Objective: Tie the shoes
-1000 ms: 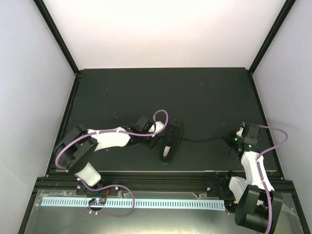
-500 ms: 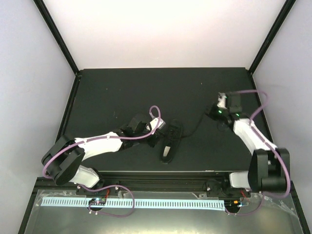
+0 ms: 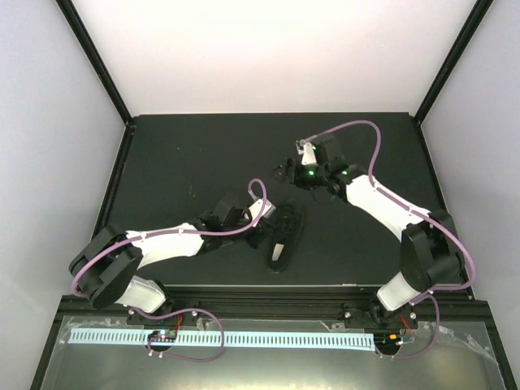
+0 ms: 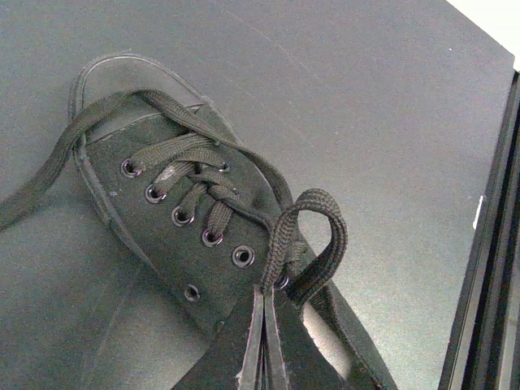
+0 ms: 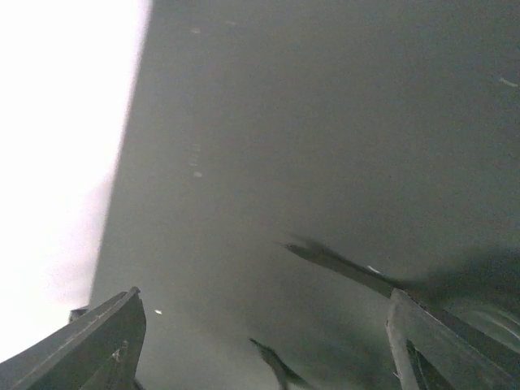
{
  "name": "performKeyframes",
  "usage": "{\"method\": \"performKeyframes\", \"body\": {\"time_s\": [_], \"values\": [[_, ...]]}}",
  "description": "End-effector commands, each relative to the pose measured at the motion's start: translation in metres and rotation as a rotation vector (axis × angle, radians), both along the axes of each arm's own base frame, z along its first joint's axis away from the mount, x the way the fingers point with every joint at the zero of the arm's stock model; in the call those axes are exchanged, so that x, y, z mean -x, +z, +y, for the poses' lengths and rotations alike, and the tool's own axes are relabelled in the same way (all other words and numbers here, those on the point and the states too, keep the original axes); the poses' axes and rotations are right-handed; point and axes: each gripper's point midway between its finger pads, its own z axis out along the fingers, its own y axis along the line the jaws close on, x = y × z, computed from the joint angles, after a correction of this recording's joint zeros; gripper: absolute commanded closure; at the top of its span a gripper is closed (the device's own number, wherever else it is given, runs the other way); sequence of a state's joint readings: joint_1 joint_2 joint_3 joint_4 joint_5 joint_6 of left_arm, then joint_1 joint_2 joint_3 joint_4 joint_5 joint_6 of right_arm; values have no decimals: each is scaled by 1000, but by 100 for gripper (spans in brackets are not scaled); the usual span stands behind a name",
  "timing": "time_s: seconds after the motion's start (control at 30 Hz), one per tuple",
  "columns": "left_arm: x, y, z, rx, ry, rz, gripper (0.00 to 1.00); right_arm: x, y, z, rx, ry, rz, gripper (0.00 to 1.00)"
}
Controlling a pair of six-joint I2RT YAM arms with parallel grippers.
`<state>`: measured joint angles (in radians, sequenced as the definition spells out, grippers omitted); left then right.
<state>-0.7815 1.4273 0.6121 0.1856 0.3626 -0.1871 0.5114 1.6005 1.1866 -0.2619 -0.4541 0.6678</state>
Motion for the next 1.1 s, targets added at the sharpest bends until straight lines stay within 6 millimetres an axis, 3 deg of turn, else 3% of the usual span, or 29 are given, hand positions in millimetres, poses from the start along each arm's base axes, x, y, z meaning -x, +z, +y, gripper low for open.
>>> {"method": "performKeyframes", "body": {"time_s": [0.0, 0.07, 0.23, 0.37, 0.47, 0.77, 1.07], "values": [[2, 15, -6, 51, -15, -26, 98, 16, -22, -45, 33, -61, 27, 17], [2, 15, -5, 48, -12, -25, 98, 32, -27, -49, 37, -25, -2, 21], [2, 13, -5, 42, -12, -20, 98, 84, -39, -41, -20, 142, 1, 30], [2, 12, -5, 37, -13, -16, 99, 111, -46, -28, -5, 224, -2, 36], [2, 13, -5, 37, -13, -18, 98, 117, -51, -21, 10, 238, 2, 46], [2, 13, -4, 29, -9, -23, 98, 122, -57, -8, 22, 275, 22, 63], [3, 13, -4, 24, -15, -24, 99, 123, -62, -4, 34, 276, 30, 93]]}}
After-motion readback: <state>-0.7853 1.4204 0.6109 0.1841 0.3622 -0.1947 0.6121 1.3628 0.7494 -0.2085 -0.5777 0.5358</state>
